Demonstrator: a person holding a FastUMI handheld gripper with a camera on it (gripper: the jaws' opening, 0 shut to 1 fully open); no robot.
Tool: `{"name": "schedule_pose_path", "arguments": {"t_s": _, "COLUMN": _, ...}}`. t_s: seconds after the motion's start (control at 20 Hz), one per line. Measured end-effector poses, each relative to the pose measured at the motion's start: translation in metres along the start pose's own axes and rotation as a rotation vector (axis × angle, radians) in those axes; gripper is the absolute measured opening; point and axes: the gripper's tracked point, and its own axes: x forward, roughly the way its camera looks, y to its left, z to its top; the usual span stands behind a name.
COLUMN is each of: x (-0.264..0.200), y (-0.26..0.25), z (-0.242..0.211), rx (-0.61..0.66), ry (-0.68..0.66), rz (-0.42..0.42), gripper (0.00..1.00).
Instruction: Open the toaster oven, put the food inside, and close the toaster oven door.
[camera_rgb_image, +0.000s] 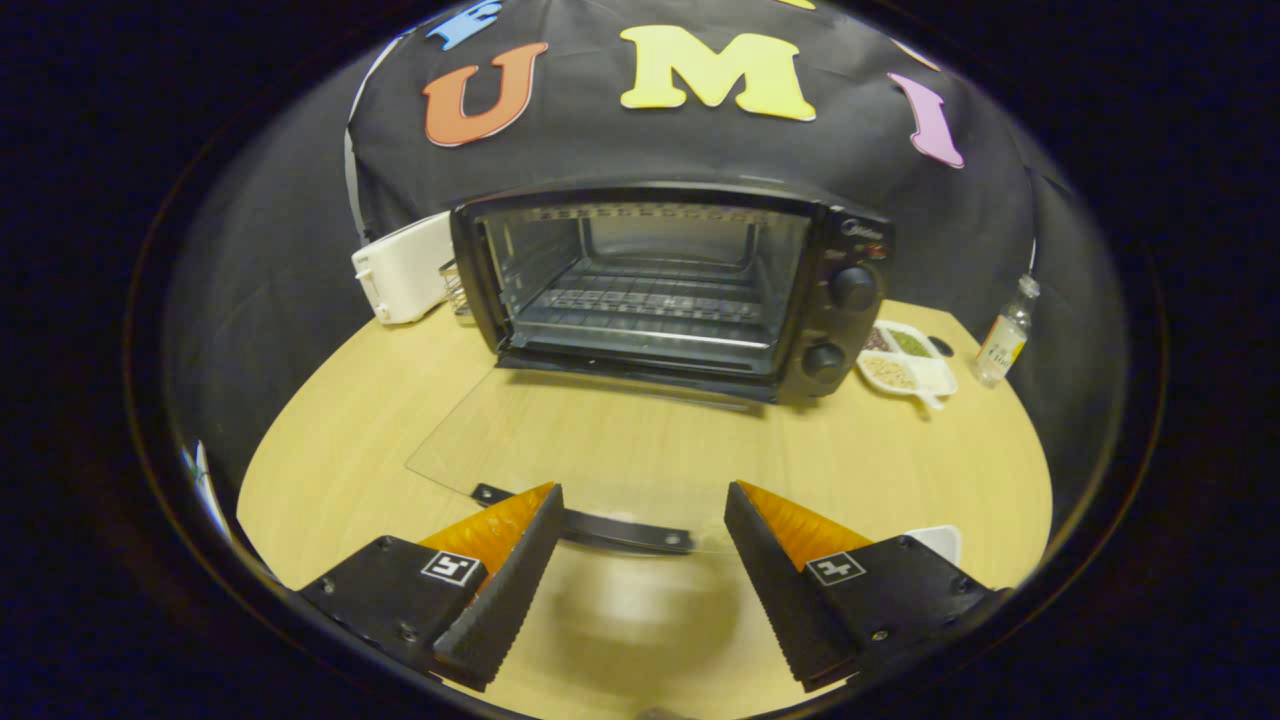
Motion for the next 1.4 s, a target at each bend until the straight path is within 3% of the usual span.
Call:
{"name": "schedule_pose_path", "arguments": {"t_s": 0.25, "x": -0.034, "y": -0.113, "z": 0.012, "rx": -0.001, "ry": -0.019, "rz": -0.057, "gripper": 1.0}}
{"name": "schedule_pose_path", "arguments": {"t_s": 0.45, "x": -0.062, "y": -0.194, "z": -0.013, "rx": 0.054, "ry": 0.023, "rz": -0.069, "gripper": 1.0}}
{"name": "schedule_pose_path", "arguments": {"t_s": 0.6, "x": -0.08, "y": -0.214, "z": -0.04, "rx": 0.136, "ry": 0.065, "rz": 0.019, "gripper": 1.0}}
{"name": "schedule_pose_path", "arguments": {"t_s": 0.9, "x": -0.101, "y": -0.199, "z": -0.097, "rx": 0.247, "ry": 0.167, "rz": 0.241, "gripper": 0.94}}
{"name": "schedule_pose_path", "arguments": {"t_s": 1.05, "x": -0.106, "y": -0.186, "z": -0.113, "rx": 0.366, "ry": 0.223, "rz": 0.343, "gripper": 0.8}}
{"name": "schedule_pose_path", "arguments": {"t_s": 1.2, "x": -0.109, "y": -0.18, "z": -0.12, "rx": 0.522, "ry": 0.273, "rz": 0.43, "gripper": 0.42}}
{"name": "schedule_pose_path", "arguments": {"t_s": 1.3, "x": -0.109, "y": -0.183, "z": -0.119, "rx": 0.598, "ry": 0.293, "rz": 0.458, "gripper": 0.23}}
{"name": "schedule_pose_path", "arguments": {"t_s": 1.4, "x": -0.113, "y": -0.184, "z": -0.118, "rx": 0.627, "ry": 0.295, "rz": 0.473, "gripper": 0.19}}
